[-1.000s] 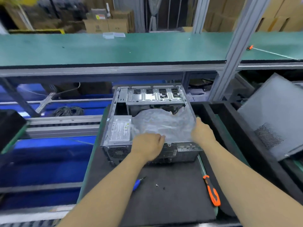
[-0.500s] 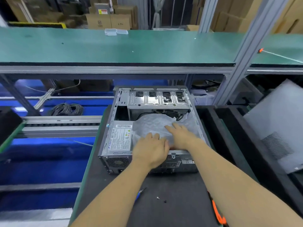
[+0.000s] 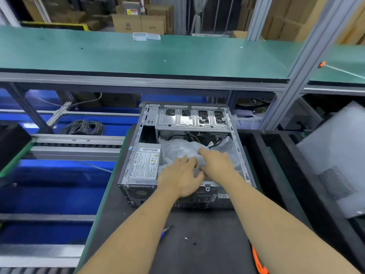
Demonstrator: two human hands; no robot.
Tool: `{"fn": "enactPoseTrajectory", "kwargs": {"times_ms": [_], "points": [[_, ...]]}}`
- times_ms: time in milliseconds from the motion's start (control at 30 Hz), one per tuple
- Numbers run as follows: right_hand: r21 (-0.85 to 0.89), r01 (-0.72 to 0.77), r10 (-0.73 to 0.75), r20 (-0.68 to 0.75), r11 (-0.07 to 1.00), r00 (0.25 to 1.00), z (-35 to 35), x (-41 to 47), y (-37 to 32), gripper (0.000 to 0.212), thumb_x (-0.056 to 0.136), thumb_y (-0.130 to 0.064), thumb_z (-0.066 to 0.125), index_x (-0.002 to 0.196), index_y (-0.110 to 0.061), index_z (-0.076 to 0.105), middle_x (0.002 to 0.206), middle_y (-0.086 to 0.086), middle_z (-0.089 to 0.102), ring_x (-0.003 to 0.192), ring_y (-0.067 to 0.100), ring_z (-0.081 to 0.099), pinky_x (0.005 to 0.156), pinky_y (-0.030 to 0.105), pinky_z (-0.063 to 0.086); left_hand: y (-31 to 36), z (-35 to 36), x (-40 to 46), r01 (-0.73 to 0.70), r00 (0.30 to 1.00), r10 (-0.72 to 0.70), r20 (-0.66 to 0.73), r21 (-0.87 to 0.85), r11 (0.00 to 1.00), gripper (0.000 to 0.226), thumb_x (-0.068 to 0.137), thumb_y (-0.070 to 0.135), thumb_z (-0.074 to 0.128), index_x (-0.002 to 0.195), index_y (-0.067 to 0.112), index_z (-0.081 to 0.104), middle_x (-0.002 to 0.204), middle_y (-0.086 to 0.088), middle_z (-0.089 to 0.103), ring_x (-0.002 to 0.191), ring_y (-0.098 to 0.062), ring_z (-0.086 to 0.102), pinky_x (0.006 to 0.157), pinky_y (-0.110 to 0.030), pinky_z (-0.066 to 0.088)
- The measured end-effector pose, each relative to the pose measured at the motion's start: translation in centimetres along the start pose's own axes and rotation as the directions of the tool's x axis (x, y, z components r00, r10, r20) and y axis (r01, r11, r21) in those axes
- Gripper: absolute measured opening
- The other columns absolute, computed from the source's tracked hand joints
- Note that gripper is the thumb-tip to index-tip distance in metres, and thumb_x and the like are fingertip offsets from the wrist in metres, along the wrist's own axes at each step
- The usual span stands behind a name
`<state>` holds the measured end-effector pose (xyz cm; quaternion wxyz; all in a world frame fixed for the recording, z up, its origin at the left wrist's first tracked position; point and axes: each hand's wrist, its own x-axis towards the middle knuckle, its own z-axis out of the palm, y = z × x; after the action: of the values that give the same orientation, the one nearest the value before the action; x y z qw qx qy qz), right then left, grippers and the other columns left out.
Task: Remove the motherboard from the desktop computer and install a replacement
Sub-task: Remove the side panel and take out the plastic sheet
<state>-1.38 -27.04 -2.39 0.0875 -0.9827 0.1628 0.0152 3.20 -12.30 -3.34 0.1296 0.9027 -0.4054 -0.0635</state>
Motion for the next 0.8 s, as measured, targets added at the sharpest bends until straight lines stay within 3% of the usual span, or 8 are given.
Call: {"fn": "enactPoseTrajectory", "kwargs": {"times_ms": [67,167,267,333,400,500,667,800], "points": [[0.122,-0.004,0.023,-0.152,0.992,0.988,-0.6,-0.5,-0.1,0.033,0.089,-0.02,0.06,0.121,-0.024,0.051,0.098,0.001,0.066,0.093,0.026,0.06,0.085,0.042,0.048,0.3,-0.4,-0.1,0.043,0.994,-0.054,-0.094,-0.109,0.993,0.046,0.091,0.067,0.025,0.095,0.029,0.05,0.1,0.014,0.055,0.089,-0.009,0.053,0.064,-0.034,0.042],[0.354,0.023,0.094,-0.31,0.935,0.946,-2.2,-0.8,-0.9,0.02,0.089,-0.026,0.059,0.11,-0.023,0.057,0.089,-0.005,0.062,0.08,0.019,0.058,0.067,0.033,0.047,1.0,-1.8,0.2,0.22,0.953,-0.291,-0.083,-0.474,0.853,0.045,0.094,0.071,0.028,0.09,0.034,0.053,0.08,0.013,0.062,0.068,-0.005,0.06,0.06,-0.032,0.051],[0.576,0.056,0.173,-0.335,0.815,0.926,-4.4,-0.5,-1.8,0.013,0.089,-0.029,0.057,0.1,-0.022,0.056,0.083,-0.006,0.061,0.077,0.02,0.056,0.062,0.033,0.044,2.4,-3.1,1.4,0.229,0.884,-0.467,0.022,-0.891,0.391,0.056,0.096,0.067,0.04,0.132,0.025,0.048,0.119,0.004,0.062,0.106,-0.016,0.062,0.09,-0.039,0.052],[0.662,0.12,0.137,-0.323,0.74,0.936,-5.9,-0.6,-2.4,0.015,0.09,-0.028,0.056,0.104,-0.025,0.057,0.087,-0.01,0.064,0.078,0.012,0.06,0.066,0.033,0.049,4.1,-4.1,2.1,0.11,0.864,-0.503,0.033,-0.986,0.124,0.073,0.095,0.061,0.051,0.151,0.022,0.025,0.142,0.004,0.047,0.126,-0.015,0.05,0.098,-0.033,0.042],[0.716,0.182,0.067,-0.304,0.674,0.95,-7.2,-1.2,-2.9,0.01,0.092,-0.03,0.057,0.1,-0.036,0.056,0.087,-0.017,0.064,0.077,-0.003,0.061,0.065,0.027,0.049,5.2,-5.0,2.5,0.003,0.85,-0.527,0.02,-0.999,-0.034,0.089,0.089,0.055,0.066,0.155,0.027,0.014,0.136,0.009,0.047,0.125,-0.014,0.052,0.103,-0.036,0.045],[0.791,0.229,-0.052,-0.243,0.568,0.969,-8.8,-2.4,-2.8,0.02,0.092,-0.027,0.06,0.11,-0.034,0.057,0.102,-0.017,0.066,0.09,-0.006,0.062,0.075,0.025,0.052,4.8,-6.5,2.0,-0.08,0.83,-0.557,-0.033,-0.995,-0.059,0.083,0.078,0.042,0.083,0.144,0.028,0.035,0.113,0.018,0.061,0.108,-0.01,0.066,0.09,-0.032,0.055],[0.918,0.146,-0.226,-0.064,0.37,0.972,-9.0,-5.4,-2.3,0.036,0.097,-0.044,0.057,0.123,-0.02,0.065,0.117,-0.004,0.071,0.106,0.009,0.068,0.086,0.024,0.053,4.3,-8.4,-0.6,-0.074,0.875,-0.472,-0.106,-0.994,0.085,0.042,0.073,0.037,0.081,0.107,0.015,0.07,0.099,-0.006,0.077,0.091,-0.023,0.075,0.078,-0.037,0.061],[0.973,0.022,-0.11,0.003,0.231,0.994,-8.1,-7.3,-4.0,0.051,0.091,-0.067,0.047,0.115,-0.028,0.069,0.118,-0.004,0.071,0.11,0.015,0.066,0.099,0.043,0.049,3.4,-8.7,-4.1,-0.039,0.886,-0.46,-0.059,-0.998,0.052,0.026,0.079,0.029,0.073,0.098,0.01,0.073,0.088,-0.004,0.078,0.082,-0.019,0.075,0.073,-0.032,0.059]]}}
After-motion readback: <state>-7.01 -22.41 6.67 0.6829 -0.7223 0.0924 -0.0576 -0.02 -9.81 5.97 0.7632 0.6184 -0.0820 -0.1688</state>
